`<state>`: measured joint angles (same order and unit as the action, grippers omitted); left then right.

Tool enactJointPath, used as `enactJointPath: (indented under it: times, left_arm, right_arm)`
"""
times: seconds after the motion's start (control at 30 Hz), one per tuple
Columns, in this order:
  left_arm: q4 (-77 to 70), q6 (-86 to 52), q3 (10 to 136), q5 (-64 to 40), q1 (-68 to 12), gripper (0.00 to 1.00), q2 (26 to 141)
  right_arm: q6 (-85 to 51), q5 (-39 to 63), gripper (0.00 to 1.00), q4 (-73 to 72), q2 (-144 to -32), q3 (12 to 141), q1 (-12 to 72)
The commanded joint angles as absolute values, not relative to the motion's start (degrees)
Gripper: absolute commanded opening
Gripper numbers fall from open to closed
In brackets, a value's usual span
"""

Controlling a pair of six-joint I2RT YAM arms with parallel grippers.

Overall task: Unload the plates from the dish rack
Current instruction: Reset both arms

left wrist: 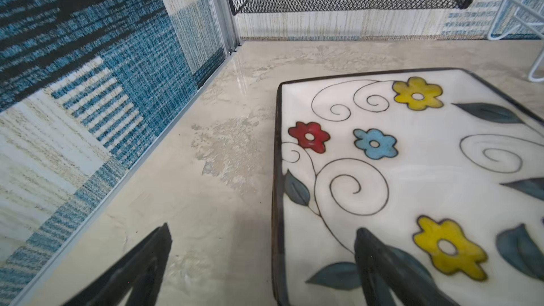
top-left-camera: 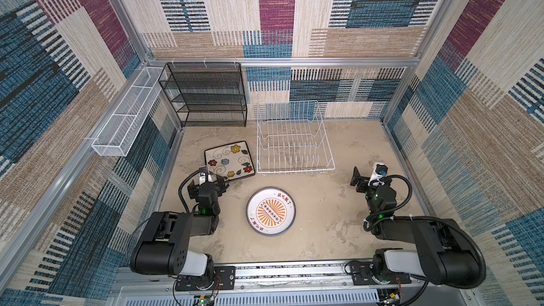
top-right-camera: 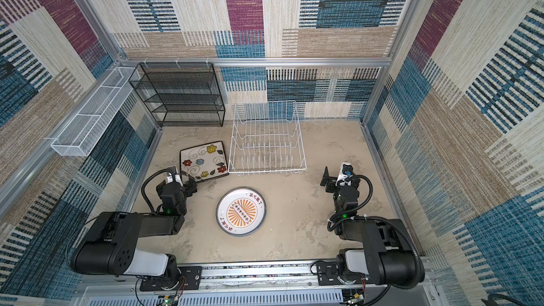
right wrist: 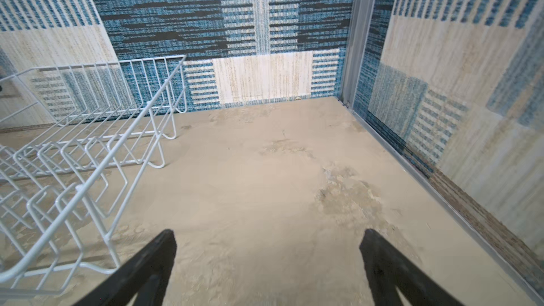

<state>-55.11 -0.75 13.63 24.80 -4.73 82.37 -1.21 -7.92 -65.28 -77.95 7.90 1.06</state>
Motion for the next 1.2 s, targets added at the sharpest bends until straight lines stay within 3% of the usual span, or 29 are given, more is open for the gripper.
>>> enactJointPath:
  times: [0.0, 0.13, 0.5, 1.17]
  left_arm:
    - [-60.5, -0.6, 14.2, 17.2, -3.4, 0.99, 82.9]
    - [-65.4, -0.4, 15.0, 14.6, -1.9, 0.99, 88.5]
    - [-48.8, -3.2, 22.7, 11.6, 0.8, 0.99, 87.4]
    - [-48.0, -2.1, 23.6, 10.1, 0.4, 0.99, 87.9]
  right_arm:
    - [0.2, -2.5, 1.00, -75.5, -83.0, 8.6, 0.0]
    - [0.9, 0.2, 1.00, -79.4, -87.8, 9.0, -0.5]
    - [0.2, -1.0, 1.00, -74.3, -88.1, 11.7, -0.5]
    - [0.2, -1.1, 1.00, -74.4, -88.0, 11.6, -0.5]
